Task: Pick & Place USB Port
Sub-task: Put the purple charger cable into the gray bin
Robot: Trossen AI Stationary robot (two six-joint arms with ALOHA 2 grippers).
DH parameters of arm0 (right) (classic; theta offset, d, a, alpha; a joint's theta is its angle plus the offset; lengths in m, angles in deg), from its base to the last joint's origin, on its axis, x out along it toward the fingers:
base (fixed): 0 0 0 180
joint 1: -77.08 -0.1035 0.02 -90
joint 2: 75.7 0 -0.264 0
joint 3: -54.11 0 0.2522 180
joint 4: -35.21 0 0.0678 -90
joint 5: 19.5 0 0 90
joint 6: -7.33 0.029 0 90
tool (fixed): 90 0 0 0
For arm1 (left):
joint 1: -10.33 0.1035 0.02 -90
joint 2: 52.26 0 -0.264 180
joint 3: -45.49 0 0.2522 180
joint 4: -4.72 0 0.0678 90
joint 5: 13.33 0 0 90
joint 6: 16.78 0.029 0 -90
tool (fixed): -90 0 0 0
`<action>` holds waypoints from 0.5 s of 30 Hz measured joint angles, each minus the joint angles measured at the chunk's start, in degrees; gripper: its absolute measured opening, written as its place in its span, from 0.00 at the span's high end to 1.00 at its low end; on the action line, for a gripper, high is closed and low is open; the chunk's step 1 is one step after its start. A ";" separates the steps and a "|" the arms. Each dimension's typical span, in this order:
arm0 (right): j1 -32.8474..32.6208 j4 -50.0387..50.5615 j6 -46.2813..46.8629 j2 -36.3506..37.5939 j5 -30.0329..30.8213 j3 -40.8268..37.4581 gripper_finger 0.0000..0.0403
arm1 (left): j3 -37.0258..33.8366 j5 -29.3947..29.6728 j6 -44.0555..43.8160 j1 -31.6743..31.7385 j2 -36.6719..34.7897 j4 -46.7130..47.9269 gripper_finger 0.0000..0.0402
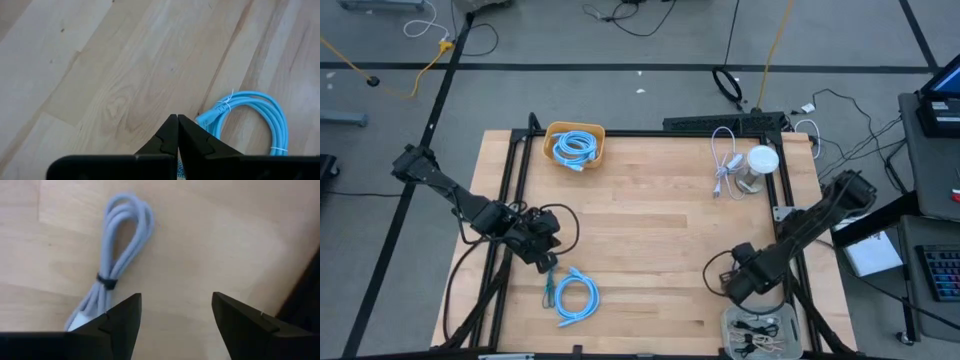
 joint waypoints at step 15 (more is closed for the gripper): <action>0.38 -0.52 5.80 4.16 7.47 0.91 0.44 | 0.00 0.94 1.15 0.00 0.00 0.16 0.99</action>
